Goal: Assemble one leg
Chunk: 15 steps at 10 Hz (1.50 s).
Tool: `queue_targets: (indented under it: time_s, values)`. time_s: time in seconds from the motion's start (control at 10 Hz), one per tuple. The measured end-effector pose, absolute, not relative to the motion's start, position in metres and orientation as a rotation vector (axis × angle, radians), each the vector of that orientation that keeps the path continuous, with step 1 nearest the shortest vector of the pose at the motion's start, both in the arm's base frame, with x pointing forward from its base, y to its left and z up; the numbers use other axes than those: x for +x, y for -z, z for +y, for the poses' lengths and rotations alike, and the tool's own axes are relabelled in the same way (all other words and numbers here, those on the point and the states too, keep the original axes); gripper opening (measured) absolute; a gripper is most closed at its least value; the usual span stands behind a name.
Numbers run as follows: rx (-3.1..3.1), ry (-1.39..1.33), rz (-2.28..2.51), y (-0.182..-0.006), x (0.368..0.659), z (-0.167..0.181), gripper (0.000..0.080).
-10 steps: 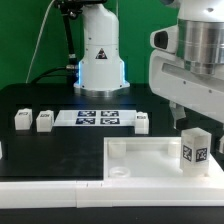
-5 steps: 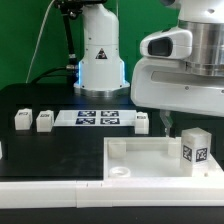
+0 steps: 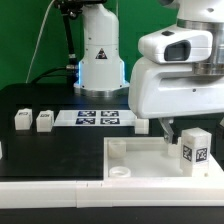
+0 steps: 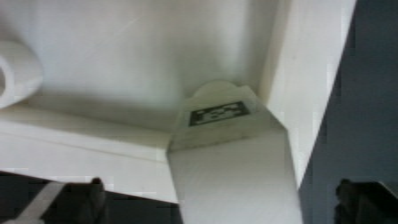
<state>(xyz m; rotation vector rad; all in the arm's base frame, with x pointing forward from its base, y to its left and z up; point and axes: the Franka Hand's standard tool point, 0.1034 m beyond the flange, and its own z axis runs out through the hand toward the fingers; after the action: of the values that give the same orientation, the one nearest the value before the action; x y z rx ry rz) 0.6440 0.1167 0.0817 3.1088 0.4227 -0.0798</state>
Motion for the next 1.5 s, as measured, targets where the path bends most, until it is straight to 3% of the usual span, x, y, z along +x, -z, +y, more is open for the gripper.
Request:
queue_targets:
  time_s: [0.3, 0.5, 0.6, 0.7, 1.0, 1.5]
  values:
    - [3.039, 0.087, 0.731, -0.0806, 0.6432, 0.1139, 0.0649]
    - [3.040, 0.087, 0.727, -0.0803, 0.6430, 0.1140, 0.0387]
    - [3.041, 0.088, 0.729, -0.0801, 0.6427, 0.1151, 0.0387]
    - [3.041, 0.088, 0.729, -0.0801, 0.6426, 0.1151, 0.0292]
    - [3.060, 0.089, 0.641, -0.0801, 0.6426, 0.1150, 0.0292]
    - [3.107, 0.083, -0.341, -0.0798, 0.6426, 0.1151, 0.0293]
